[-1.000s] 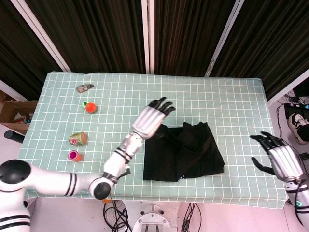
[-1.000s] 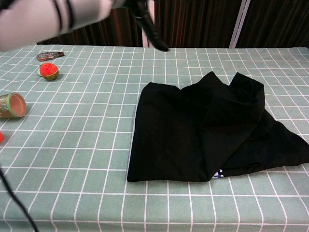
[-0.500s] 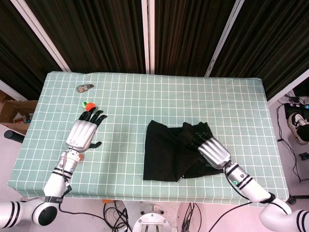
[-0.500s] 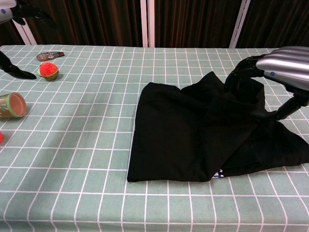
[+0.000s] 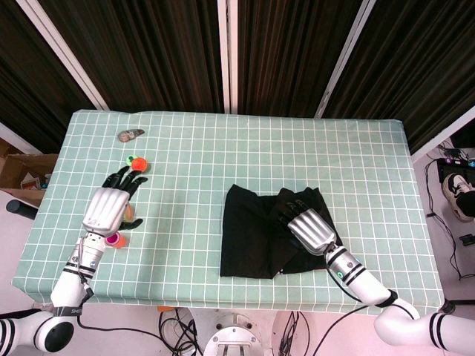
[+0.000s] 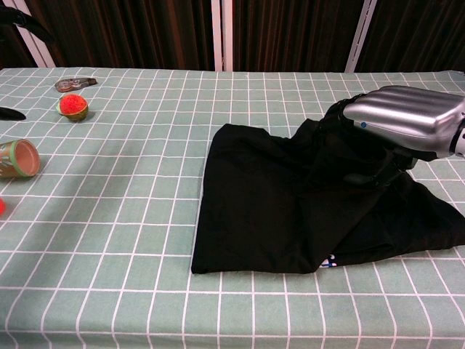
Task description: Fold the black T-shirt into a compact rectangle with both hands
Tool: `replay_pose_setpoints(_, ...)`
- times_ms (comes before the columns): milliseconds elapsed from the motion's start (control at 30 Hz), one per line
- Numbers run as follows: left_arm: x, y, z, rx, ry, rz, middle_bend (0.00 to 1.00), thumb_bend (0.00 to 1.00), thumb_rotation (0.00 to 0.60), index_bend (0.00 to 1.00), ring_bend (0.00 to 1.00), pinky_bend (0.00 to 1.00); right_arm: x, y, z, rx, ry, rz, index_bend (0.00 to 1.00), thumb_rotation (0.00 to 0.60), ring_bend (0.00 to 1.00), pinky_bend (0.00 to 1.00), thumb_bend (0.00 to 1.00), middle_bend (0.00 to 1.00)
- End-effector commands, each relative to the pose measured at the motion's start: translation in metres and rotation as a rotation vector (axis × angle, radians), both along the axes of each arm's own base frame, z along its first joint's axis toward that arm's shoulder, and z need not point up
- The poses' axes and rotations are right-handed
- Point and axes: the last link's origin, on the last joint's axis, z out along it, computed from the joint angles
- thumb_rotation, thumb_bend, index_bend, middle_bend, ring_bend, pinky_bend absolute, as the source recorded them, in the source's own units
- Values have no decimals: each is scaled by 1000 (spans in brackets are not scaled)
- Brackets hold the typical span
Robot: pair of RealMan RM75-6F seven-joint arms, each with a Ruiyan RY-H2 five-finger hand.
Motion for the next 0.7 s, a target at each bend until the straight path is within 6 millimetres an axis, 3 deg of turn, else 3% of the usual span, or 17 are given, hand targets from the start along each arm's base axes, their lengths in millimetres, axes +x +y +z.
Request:
replay_pose_setpoints(33, -1, 1, 1, 3, -7, 1, 112, 101, 600, 185, 51, 168, 0, 3, -3, -20, 7, 35, 478, 600, 136, 190, 394, 317)
replay_pose_setpoints(133, -2, 0, 2, 7, -8, 0, 111, 101, 600, 185, 51, 168, -8, 5, 5, -89, -7, 59, 579, 600, 136, 189, 437, 319)
replay_pose_setpoints(300, -6, 1, 1, 1, -13, 12, 111, 101, 600, 185, 51, 167, -26, 9, 22, -139, -60, 52, 625, 600, 136, 189, 441, 330)
replay_pose_setpoints(533, -11, 1, -1, -9, -18, 27, 108, 101, 600, 185, 51, 167, -64, 29, 51, -153, -108, 83, 642, 600, 137, 189, 443, 336)
replay_pose_setpoints(700, -15, 0, -7, -32, -14, 42, 107, 101, 600, 185, 51, 167, -97, 50, 61, -134, -69, 36, 639, 600, 139, 189, 443, 337)
